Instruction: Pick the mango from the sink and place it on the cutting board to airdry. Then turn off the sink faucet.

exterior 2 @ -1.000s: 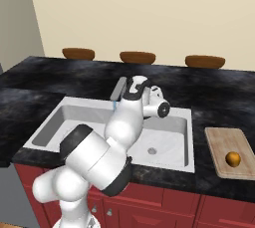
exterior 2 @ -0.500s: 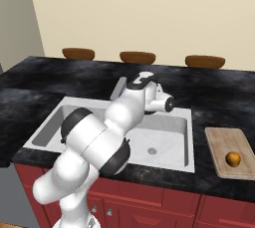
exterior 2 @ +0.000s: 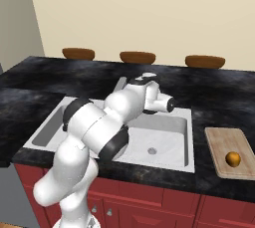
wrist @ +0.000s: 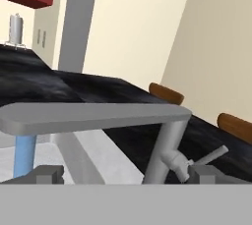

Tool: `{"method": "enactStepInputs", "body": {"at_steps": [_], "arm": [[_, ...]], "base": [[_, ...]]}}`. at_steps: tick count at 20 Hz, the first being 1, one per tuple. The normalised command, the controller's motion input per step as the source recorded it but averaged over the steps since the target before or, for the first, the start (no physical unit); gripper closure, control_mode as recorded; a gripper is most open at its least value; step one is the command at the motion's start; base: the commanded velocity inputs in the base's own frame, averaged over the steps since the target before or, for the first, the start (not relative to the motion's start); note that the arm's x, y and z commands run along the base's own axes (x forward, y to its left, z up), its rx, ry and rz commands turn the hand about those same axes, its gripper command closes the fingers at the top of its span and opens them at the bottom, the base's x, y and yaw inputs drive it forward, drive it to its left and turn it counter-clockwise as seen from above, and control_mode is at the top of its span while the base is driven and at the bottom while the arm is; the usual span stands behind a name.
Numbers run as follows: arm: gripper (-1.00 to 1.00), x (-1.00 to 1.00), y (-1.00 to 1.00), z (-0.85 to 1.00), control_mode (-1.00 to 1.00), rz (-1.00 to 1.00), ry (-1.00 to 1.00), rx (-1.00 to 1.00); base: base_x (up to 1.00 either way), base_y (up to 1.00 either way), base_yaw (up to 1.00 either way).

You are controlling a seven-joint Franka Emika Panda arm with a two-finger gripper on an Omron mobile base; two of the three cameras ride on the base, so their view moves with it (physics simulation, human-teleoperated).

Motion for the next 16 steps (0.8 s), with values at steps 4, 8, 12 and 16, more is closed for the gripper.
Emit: {"method": "enactStepInputs", "body": {"at_steps": [4,8,12,16], "arm": [[-1.0,0.29,0.08,0.02,-1.0,0.06,-0.04,0.02],[-1.0,0.48,0.0,0.15,-1.0,0.05,0.0,0.01],[-1.0,0.47,0.0,0.03,-1.0,0.05,0.02,0.0],[-1.0,0.39,-0.04,0.0,-1.0,0.06,0.05,0.0]], "base": [[0.0,0.0,0.0],[0.0,0.0,0.0],[0.0,0.0,0.0],[0.0,0.0,0.0]]}}
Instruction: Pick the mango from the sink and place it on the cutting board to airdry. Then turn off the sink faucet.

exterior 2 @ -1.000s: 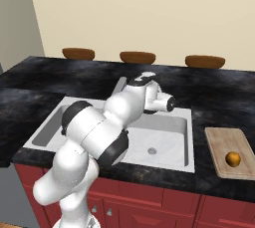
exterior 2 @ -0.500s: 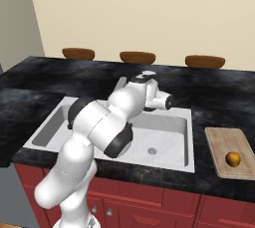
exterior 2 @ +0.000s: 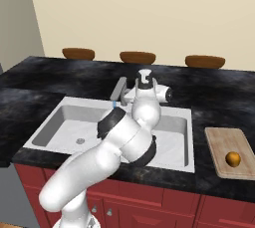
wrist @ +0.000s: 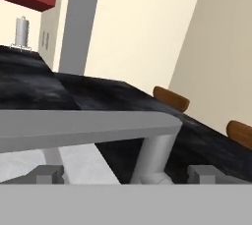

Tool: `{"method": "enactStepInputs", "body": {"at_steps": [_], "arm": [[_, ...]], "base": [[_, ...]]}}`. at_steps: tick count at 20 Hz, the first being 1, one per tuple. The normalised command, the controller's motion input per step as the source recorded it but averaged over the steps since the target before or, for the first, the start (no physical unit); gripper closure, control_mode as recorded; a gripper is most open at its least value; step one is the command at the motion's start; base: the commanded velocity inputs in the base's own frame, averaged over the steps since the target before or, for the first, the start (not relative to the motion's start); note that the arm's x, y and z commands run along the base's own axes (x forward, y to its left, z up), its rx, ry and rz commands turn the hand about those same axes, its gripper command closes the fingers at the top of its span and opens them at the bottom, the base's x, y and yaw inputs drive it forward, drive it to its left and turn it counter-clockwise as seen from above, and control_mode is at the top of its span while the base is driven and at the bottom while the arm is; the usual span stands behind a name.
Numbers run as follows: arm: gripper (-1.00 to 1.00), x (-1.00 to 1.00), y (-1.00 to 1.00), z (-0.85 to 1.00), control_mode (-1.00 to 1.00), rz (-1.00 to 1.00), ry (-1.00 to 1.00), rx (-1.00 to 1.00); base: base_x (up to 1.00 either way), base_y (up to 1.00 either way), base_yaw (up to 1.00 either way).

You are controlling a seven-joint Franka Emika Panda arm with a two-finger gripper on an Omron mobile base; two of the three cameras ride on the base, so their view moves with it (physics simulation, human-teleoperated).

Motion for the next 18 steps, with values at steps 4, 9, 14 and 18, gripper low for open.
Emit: {"method": "enactStepInputs", "body": {"at_steps": [4,9,14,18], "arm": [[-1.0,0.43,-0.09,0.0,-1.0,0.06,0.05,0.0],[-1.0,0.38,-0.02,0.0,-1.0,0.06,0.03,0.0],[-1.0,0.31,0.0,-0.06,-1.0,0.07,0.04,0.0],[-1.0,0.27,0.0,-0.19,-1.0,0.07,0.07,0.0]], "base": [[0.0,0.0,0.0],[0.0,0.0,0.0],[0.0,0.0,0.0],[0.0,0.0,0.0]]}}
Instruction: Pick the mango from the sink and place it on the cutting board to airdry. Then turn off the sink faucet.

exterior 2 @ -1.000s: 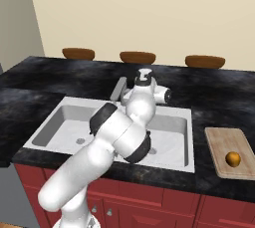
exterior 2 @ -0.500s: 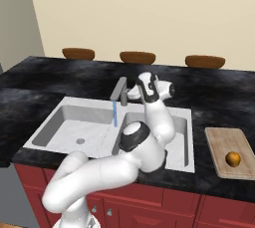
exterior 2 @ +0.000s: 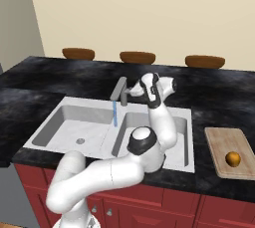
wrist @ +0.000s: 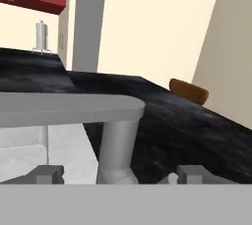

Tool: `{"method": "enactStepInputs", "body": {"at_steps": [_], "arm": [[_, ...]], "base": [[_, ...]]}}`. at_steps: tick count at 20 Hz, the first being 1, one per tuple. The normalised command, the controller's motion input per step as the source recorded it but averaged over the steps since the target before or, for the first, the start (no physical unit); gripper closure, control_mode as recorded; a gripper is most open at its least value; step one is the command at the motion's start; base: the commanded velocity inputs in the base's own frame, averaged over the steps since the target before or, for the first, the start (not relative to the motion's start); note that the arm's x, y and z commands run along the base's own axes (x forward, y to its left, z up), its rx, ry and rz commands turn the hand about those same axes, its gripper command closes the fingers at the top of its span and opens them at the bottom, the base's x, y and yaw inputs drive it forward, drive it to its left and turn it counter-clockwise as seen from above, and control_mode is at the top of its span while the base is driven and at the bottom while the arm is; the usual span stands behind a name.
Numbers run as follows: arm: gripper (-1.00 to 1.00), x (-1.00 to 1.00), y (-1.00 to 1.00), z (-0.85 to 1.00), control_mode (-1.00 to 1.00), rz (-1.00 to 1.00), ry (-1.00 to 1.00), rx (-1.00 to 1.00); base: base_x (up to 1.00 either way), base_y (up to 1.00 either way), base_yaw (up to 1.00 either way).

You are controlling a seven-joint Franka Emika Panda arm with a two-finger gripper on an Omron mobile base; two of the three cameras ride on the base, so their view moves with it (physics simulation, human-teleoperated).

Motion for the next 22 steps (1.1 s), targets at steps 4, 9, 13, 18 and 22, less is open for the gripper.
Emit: {"method": "enactStepInputs", "body": {"at_steps": [4,9,13,18,22], "arm": [[-1.0,0.28,0.0,-0.14,-1.0,0.07,0.05,0.0],[-1.0,0.19,-0.01,-0.17,-1.0,0.08,0.04,0.0],[-1.0,0.11,0.0,-0.25,-1.0,0.08,0.05,0.0],[-1.0,0.02,0.29,-0.02,-1.0,0.12,0.08,0.04],[-1.0,0.0,0.87,0.22,-1.0,0.17,0.08,0.0]], "base": [[0.0,0.0,0.0],[0.0,0.0,0.0],[0.0,0.0,0.0],[0.0,0.0,0.0],[0.0,0.0,0.0]]}}
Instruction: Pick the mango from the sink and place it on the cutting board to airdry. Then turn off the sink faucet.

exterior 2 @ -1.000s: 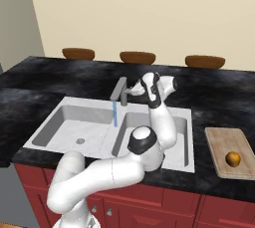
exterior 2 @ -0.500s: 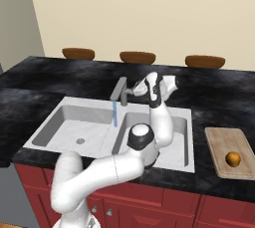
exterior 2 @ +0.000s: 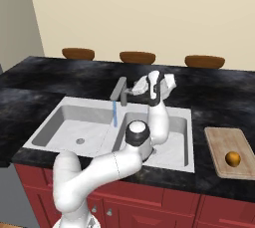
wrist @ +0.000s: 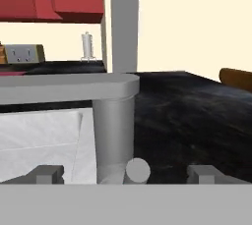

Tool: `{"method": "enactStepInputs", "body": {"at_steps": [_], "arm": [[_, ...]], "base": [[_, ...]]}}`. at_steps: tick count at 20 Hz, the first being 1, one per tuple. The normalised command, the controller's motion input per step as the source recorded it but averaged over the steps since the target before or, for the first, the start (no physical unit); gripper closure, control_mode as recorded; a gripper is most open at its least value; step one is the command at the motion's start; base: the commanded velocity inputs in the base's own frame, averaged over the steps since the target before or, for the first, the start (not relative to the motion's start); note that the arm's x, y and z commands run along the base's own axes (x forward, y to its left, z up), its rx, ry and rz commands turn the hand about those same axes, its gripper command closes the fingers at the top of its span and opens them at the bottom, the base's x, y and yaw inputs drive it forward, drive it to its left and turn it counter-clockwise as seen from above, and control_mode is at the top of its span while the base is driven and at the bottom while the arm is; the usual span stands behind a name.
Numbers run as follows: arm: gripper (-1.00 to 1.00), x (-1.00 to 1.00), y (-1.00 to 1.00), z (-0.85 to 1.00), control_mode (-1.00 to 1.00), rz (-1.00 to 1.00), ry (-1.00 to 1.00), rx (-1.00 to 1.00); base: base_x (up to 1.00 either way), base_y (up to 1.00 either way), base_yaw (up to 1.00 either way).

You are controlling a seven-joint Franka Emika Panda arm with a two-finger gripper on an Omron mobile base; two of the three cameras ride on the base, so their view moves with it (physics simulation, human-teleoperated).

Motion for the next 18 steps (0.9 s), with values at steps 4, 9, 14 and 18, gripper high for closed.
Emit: {"method": "enactStepInputs", "body": {"at_steps": [4,9,14,18], "arm": [[-1.0,0.0,1.0,0.2,-1.0,0.18,0.07,-0.01],[-1.0,-0.17,1.0,0.29,-1.0,0.17,0.01,-0.08],[-1.0,-0.34,0.47,0.02,-1.0,0.16,-0.12,-0.1],[-1.0,-0.32,-0.05,0.0,-1.0,0.12,-0.17,-0.08]], "base": [[0.0,0.0,0.0],[0.0,0.0,0.0],[0.0,0.0,0.0],[0.0,0.0,0.0]]}}
